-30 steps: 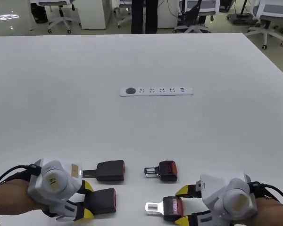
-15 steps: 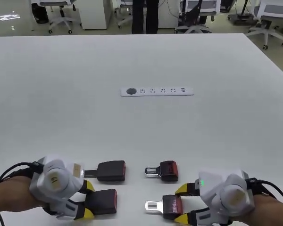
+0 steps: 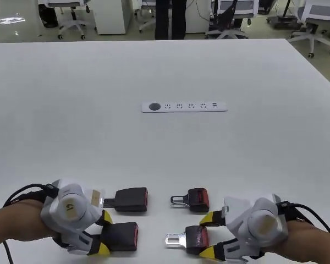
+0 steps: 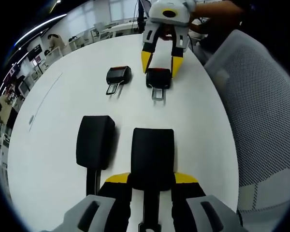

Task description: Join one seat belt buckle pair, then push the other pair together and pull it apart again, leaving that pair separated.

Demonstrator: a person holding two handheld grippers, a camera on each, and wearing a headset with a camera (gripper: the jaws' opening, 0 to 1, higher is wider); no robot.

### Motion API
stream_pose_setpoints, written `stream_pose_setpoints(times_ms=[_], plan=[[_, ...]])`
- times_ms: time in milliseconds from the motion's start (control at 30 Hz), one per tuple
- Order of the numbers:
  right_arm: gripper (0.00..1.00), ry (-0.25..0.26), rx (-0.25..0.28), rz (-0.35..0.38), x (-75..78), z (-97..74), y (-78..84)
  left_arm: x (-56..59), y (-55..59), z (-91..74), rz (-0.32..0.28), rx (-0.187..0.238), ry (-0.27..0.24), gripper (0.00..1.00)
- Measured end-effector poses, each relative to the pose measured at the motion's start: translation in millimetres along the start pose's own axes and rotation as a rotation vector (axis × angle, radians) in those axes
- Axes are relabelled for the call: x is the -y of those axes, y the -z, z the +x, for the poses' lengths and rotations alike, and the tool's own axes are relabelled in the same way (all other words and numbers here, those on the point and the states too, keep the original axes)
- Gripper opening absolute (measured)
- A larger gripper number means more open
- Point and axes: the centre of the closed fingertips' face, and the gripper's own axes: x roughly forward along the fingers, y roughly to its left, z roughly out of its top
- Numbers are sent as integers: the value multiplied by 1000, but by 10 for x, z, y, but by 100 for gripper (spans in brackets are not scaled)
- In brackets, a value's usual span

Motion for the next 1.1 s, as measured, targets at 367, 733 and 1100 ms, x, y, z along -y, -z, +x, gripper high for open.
stream_pose_setpoints(times_ms=[367,733,1100], plan=[[30,-17,-4,-14,11,100,-68,-15,39,8,10,-25,12,33],[30,-31,-9,-28,8,193,-179,-6,24,5,-1,-36,12,33],[30,-37,-14,-19,-8,278,-297,-14,27,5,-10,-49,11,33]])
